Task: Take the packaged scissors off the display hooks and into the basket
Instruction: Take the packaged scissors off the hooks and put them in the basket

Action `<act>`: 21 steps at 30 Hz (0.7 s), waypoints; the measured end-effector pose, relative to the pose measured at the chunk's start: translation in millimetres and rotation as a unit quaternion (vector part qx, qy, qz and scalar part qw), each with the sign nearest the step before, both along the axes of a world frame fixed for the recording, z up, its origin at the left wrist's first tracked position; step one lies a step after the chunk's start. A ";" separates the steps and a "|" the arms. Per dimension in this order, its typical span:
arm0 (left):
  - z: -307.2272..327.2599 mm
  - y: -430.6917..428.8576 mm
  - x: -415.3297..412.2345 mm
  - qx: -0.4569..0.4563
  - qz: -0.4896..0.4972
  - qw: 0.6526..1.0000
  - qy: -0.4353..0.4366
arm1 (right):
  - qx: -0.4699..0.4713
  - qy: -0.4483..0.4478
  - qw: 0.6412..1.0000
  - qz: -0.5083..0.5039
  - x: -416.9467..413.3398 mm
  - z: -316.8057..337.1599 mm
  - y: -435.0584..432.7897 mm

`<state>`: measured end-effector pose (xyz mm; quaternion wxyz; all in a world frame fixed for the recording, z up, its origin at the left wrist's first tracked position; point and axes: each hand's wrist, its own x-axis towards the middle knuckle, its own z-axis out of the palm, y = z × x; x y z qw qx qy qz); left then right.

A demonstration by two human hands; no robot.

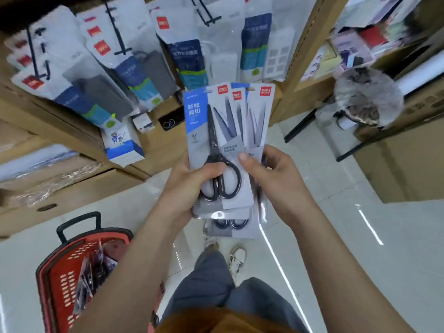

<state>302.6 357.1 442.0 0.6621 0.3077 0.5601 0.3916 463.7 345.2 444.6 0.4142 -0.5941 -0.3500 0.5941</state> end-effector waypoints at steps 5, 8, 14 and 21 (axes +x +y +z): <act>15.0 74.7 55.7 0.072 -0.009 0.997 0.038 | 0.004 0.011 0.993 -0.119 43.5 -0.2 54.8; 23.4 121.0 84.9 0.080 -0.008 0.995 0.059 | 0.044 0.009 0.986 -0.158 71.3 10.2 93.9; 42.6 185.0 142.6 0.036 -0.058 0.997 0.030 | 0.117 0.046 0.986 -0.104 121.6 34.5 154.4; 56.9 249.6 202.6 0.051 -0.004 0.998 0.048 | 0.124 0.114 0.985 -0.027 186.3 43.7 233.4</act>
